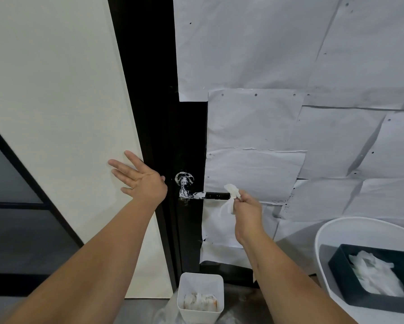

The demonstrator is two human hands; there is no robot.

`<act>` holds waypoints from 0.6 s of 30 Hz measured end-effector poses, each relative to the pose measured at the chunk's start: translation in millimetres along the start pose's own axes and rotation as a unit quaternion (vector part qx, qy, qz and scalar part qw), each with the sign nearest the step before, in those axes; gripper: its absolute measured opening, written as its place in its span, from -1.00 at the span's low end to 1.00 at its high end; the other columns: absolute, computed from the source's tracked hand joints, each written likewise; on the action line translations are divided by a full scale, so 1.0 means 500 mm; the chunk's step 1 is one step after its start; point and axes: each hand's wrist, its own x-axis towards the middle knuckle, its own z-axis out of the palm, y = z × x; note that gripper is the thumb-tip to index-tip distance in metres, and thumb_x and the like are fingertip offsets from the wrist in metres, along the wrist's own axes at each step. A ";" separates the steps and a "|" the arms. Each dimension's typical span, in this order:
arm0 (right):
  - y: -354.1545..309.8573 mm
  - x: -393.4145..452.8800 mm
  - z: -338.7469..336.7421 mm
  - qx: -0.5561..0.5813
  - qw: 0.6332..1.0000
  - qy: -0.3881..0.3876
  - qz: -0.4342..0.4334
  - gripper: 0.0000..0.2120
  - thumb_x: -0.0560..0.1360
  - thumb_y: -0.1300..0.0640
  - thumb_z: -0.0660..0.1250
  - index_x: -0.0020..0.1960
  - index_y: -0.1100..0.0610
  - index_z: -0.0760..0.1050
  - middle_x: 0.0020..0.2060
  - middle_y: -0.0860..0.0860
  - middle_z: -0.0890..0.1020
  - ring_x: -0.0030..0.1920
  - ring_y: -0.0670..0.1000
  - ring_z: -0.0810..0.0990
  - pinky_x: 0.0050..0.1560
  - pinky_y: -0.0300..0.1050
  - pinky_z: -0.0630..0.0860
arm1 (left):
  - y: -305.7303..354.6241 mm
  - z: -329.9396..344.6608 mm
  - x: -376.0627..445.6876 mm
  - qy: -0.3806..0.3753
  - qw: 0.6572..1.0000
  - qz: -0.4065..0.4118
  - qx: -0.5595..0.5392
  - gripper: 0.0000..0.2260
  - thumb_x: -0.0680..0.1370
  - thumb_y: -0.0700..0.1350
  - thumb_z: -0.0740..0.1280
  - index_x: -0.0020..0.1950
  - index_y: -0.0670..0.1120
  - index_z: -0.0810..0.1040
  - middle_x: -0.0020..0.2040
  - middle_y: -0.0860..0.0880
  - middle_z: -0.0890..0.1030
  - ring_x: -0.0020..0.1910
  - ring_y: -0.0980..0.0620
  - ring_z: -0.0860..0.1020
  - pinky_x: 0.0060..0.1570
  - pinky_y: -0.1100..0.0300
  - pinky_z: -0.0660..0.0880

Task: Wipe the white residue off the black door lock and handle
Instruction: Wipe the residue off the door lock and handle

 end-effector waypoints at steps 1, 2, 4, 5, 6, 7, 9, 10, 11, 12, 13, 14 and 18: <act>0.003 0.000 -0.002 -0.067 0.996 -0.005 -0.065 -0.60 0.48 0.48 0.13 0.10 0.15 0.60 -0.14 0.01 0.52 -0.18 -0.03 0.46 -0.25 -0.34 0.39 | -0.001 0.001 0.000 0.001 1.000 0.001 0.000 0.03 0.52 -0.04 0.39 0.46 -0.12 -0.51 0.44 -0.32 -0.47 0.50 -0.31 -0.32 0.41 -0.30 0.13; 0.005 -0.004 -0.003 -0.143 0.979 -0.013 -0.144 -0.61 0.46 0.49 0.16 0.10 0.16 0.59 -0.10 0.01 0.49 -0.15 -0.02 0.48 -0.22 -0.36 0.44 | -0.001 0.002 0.000 0.001 1.000 0.002 -0.001 0.03 0.52 -0.05 0.39 0.46 -0.12 -0.51 0.44 -0.33 -0.47 0.50 -0.31 -0.32 0.41 -0.30 0.13; 0.022 -0.012 -0.005 -0.299 0.906 -0.032 -0.297 -0.59 0.41 0.53 0.22 0.14 0.18 0.56 -0.03 0.02 0.43 -0.08 0.00 0.47 -0.14 -0.27 0.53 | -0.001 0.003 -0.001 0.002 1.000 0.004 -0.002 0.03 0.52 -0.05 0.39 0.46 -0.12 -0.51 0.44 -0.33 -0.48 0.50 -0.31 -0.32 0.41 -0.31 0.12; 0.033 -0.017 -0.005 -0.373 0.859 -0.040 -0.350 -0.54 0.38 0.54 0.24 0.18 0.18 0.53 0.00 0.02 0.41 -0.06 0.00 0.45 -0.12 -0.22 0.52 | 0.000 0.003 -0.001 0.002 1.000 0.005 -0.002 0.03 0.52 -0.05 0.39 0.46 -0.12 -0.50 0.44 -0.33 -0.47 0.50 -0.31 -0.32 0.41 -0.31 0.12; 0.043 -0.022 -0.003 -0.431 0.817 -0.050 -0.380 -0.50 0.36 0.54 0.23 0.22 0.18 0.50 0.01 0.04 0.41 -0.05 0.00 0.43 -0.10 -0.21 0.48 | -0.001 0.003 -0.001 0.000 1.000 0.005 -0.002 0.03 0.52 -0.05 0.39 0.46 -0.12 -0.51 0.44 -0.33 -0.48 0.50 -0.31 -0.33 0.41 -0.31 0.12; 0.051 -0.028 -0.001 -0.467 0.787 -0.064 -0.398 -0.47 0.34 0.54 0.22 0.24 0.20 0.48 0.01 0.06 0.42 -0.05 0.02 0.43 -0.11 -0.21 0.44 | -0.001 0.003 -0.001 -0.001 1.000 0.005 -0.002 0.03 0.52 -0.05 0.39 0.46 -0.12 -0.51 0.44 -0.33 -0.48 0.50 -0.31 -0.33 0.41 -0.31 0.12; 0.054 -0.040 0.008 -0.486 0.762 -0.087 -0.420 -0.48 0.32 0.51 0.19 0.23 0.23 0.49 -0.04 0.08 0.45 -0.07 0.07 0.46 -0.15 -0.21 0.41 | -0.001 0.002 -0.001 0.004 1.000 0.006 0.002 0.03 0.52 -0.04 0.39 0.46 -0.13 -0.51 0.45 -0.33 -0.47 0.50 -0.31 -0.32 0.40 -0.30 0.14; 0.049 -0.042 0.013 -0.479 0.763 -0.085 -0.425 -0.51 0.32 0.49 0.17 0.21 0.24 0.51 -0.06 0.09 0.46 -0.09 0.08 0.47 -0.17 -0.21 0.41 | -0.001 0.002 -0.001 0.006 1.000 0.006 0.004 0.03 0.52 -0.03 0.39 0.47 -0.13 -0.50 0.45 -0.33 -0.46 0.50 -0.32 -0.31 0.40 -0.30 0.16; 0.043 -0.039 0.018 -0.471 0.768 -0.073 -0.427 -0.53 0.33 0.46 0.15 0.19 0.25 0.52 -0.08 0.09 0.47 -0.11 0.08 0.48 -0.18 -0.21 0.41 | -0.001 0.002 -0.001 0.007 1.000 0.006 0.004 0.03 0.51 -0.03 0.40 0.47 -0.13 -0.49 0.45 -0.34 -0.45 0.50 -0.32 -0.30 0.39 -0.30 0.17; 0.034 -0.035 0.022 -0.465 0.773 -0.060 -0.427 -0.55 0.34 0.44 0.14 0.18 0.26 0.54 -0.10 0.10 0.47 -0.12 0.09 0.48 -0.19 -0.18 0.43 | -0.001 0.002 -0.001 0.007 1.000 0.005 0.005 0.03 0.51 -0.02 0.40 0.47 -0.13 -0.49 0.46 -0.34 -0.44 0.50 -0.32 -0.30 0.39 -0.30 0.17; 0.025 -0.030 0.025 -0.469 0.774 -0.054 -0.422 -0.56 0.34 0.46 0.16 0.17 0.27 0.54 -0.10 0.11 0.47 -0.12 0.10 0.47 -0.21 -0.14 0.47 | -0.001 0.001 -0.001 0.006 1.000 0.004 0.006 0.03 0.52 -0.02 0.39 0.47 -0.13 -0.49 0.46 -0.34 -0.45 0.50 -0.32 -0.30 0.39 -0.30 0.17; 0.020 -0.026 0.028 -0.485 0.768 -0.055 -0.414 -0.55 0.32 0.50 0.19 0.16 0.28 0.54 -0.10 0.12 0.47 -0.11 0.12 0.47 -0.22 -0.09 0.50 | -0.001 0.001 -0.001 0.003 1.000 0.004 0.007 0.03 0.52 -0.02 0.39 0.47 -0.13 -0.49 0.45 -0.33 -0.45 0.50 -0.32 -0.31 0.40 -0.30 0.16; 0.020 -0.034 0.033 -0.523 0.735 -0.109 -0.417 -0.51 0.27 0.53 0.23 0.16 0.27 0.56 -0.14 0.10 0.47 -0.12 0.14 0.48 -0.27 0.02 0.53 | -0.002 0.001 0.000 0.000 1.000 0.006 0.008 0.03 0.52 -0.03 0.39 0.47 -0.14 -0.49 0.45 -0.34 -0.46 0.50 -0.32 -0.31 0.40 -0.31 0.15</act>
